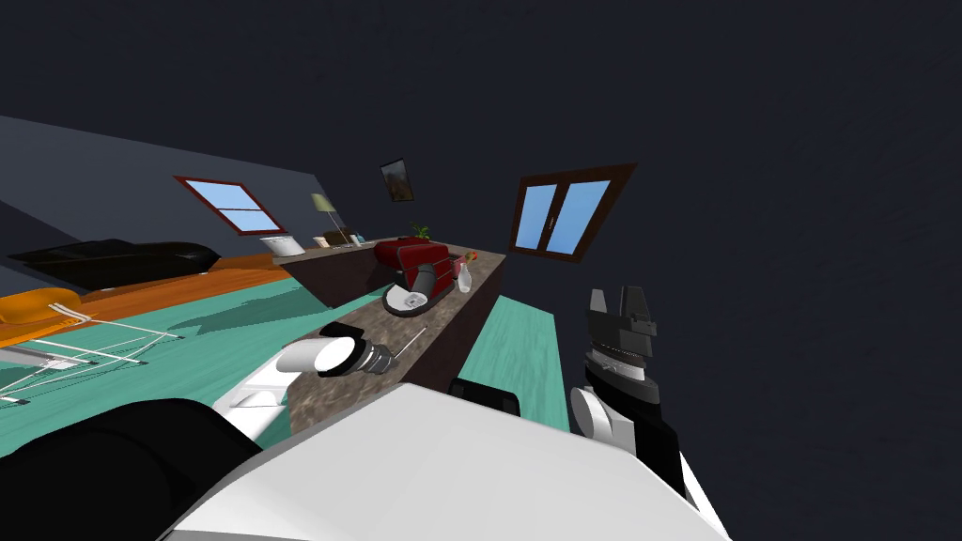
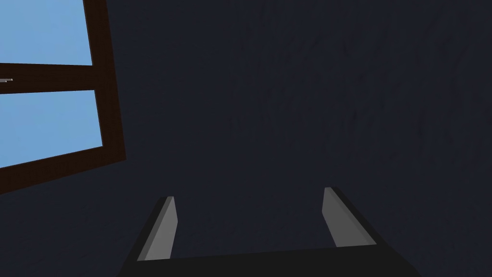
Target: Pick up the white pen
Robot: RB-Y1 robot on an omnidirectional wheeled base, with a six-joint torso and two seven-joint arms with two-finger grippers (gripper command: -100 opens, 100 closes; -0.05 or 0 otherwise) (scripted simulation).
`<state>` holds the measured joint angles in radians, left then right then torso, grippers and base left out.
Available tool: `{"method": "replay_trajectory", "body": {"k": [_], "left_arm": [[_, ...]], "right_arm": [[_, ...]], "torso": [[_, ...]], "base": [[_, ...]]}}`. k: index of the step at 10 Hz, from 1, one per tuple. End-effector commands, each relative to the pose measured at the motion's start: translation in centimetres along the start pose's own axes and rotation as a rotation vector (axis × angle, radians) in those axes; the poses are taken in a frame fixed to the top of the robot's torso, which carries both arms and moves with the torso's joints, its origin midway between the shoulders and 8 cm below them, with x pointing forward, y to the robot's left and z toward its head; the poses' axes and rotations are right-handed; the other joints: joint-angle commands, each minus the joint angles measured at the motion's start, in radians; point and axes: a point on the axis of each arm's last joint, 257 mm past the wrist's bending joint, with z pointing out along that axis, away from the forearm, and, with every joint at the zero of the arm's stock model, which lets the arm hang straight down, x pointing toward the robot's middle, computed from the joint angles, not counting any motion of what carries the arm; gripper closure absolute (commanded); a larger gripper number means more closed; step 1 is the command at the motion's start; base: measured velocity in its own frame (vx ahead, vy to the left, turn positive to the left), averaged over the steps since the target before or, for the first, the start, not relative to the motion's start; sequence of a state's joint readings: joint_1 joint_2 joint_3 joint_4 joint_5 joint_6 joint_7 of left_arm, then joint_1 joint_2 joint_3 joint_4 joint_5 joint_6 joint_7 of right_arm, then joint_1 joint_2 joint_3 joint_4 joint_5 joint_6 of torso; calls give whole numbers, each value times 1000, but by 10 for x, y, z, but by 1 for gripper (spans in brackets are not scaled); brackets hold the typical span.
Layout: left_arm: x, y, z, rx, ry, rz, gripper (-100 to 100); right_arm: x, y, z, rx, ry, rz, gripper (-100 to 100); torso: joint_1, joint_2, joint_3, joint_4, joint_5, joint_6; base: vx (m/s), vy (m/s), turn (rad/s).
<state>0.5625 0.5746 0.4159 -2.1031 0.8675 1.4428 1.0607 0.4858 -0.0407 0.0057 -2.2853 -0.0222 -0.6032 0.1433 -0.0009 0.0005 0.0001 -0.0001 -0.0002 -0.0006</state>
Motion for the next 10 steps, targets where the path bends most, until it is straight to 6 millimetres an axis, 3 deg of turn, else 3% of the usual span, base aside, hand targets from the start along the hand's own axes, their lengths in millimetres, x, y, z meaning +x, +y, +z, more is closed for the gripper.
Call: {"method": "replay_trajectory", "body": {"k": [1,4,5,6,9,10], "left_arm": [[0,0,0,0,0,0,100],[0,0,0,0,0,0,100],[0,0,0,0,0,0,0],[3,2,-9,-1,0,3,100],[5,5,-15,-1,1,7,100],[5,5,-15,-1,0,6,0]], "right_arm": [[0,0,0,0,0,0,0],[0,0,0,0,0,0,0],[0,0,0,0,0,0,0],[0,0,0,0,0,0,0],[0,0,0,0,0,0,0],[0,0,0,0,0,0,0]], "torso": [[0,0,0,0,0,0],[0,0,0,0,0,0],[0,0,0,0,0,0],[0,0,0,0,0,0],[1,1,1,0,0,0],[1,1,0,0,0,0]], "base": [[0,0,0],[0,0,0],[0,0,0],[-5,15,28],[-6,17,17],[0,0,0]]}}
